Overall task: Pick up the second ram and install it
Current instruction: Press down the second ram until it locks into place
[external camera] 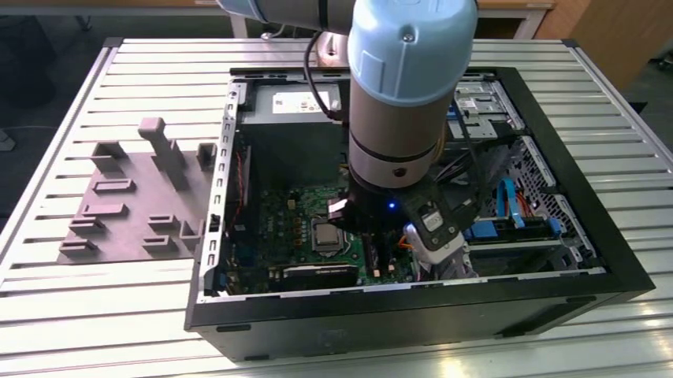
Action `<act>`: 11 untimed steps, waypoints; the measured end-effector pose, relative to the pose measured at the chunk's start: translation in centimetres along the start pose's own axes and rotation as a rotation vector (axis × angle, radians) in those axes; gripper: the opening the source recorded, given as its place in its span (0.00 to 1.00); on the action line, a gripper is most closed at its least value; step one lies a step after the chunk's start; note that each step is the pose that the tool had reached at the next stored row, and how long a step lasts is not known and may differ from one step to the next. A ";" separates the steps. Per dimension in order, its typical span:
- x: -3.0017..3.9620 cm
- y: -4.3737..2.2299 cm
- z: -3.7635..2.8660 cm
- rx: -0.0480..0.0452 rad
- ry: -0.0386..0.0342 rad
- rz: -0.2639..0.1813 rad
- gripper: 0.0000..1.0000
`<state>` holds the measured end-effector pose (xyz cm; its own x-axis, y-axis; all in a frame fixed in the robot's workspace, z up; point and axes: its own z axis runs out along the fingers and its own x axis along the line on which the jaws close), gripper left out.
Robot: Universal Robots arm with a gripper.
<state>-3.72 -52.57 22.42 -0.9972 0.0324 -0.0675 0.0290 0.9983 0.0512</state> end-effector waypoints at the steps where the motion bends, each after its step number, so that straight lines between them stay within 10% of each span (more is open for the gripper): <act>1: 0.00 -0.01 0.05 0.0003 0.0001 0.000 0.11; 11: 0.02 -0.02 0.34 0.0000 0.0000 0.000 0.11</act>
<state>-3.73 -52.57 22.08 -0.9972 0.0324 -0.0675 0.0290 0.9983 0.0512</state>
